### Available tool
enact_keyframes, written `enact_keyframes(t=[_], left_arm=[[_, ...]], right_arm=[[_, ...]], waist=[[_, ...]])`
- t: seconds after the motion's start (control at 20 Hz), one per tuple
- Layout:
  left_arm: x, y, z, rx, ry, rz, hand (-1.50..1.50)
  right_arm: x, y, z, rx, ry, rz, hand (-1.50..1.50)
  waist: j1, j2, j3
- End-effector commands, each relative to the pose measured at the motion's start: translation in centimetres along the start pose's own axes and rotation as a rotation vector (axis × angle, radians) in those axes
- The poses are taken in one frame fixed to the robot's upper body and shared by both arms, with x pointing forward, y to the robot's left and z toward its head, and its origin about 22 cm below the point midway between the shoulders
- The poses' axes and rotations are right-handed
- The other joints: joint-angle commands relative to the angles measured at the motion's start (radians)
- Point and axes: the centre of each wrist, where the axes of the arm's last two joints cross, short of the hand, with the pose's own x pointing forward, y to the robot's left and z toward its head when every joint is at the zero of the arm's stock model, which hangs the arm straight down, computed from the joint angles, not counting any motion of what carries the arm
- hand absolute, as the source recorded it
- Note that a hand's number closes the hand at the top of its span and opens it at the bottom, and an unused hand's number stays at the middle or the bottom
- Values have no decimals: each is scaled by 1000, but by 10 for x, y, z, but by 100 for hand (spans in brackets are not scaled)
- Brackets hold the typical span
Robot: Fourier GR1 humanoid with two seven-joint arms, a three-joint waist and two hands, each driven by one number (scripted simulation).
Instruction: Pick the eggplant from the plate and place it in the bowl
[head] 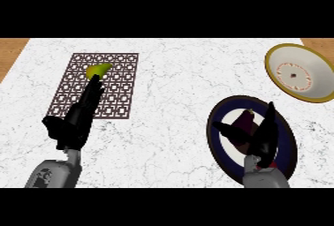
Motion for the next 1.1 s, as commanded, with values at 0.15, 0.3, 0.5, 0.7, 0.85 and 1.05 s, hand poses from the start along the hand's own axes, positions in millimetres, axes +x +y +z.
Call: enact_keyframes(t=[0.15, 0.3, 0.5, 0.7, 0.85, 1.05], left_arm=[[-1, 7, 0, -11, 4, -12, 0], [-18, 5, 1, 4, 11, -3, 0], [-14, -6, 9, 2, -3, -3, 0], [-12, 9, -2, 6, -9, 2, 0], [2, -14, 11, -8, -21, -2, 0], [0, -5, 3, -5, -2, -3, 0]], right_arm=[[-17, 26, -20, -71, 88, 112, -150], [-31, 13, -24, -42, 127, 152, -150], [-27, 23, -18, -16, 134, 162, -150], [-43, 6, -39, 33, 70, 168, 150], [-34, 31, -37, 113, -4, 307, 150], [-37, 41, -13, 150, -32, 308, 150]], waist=[[4, 1, 0], [-2, 1, 0], [0, -1, 0], [-2, 0, 0], [11, 0, 0], [0, 0, 0]])
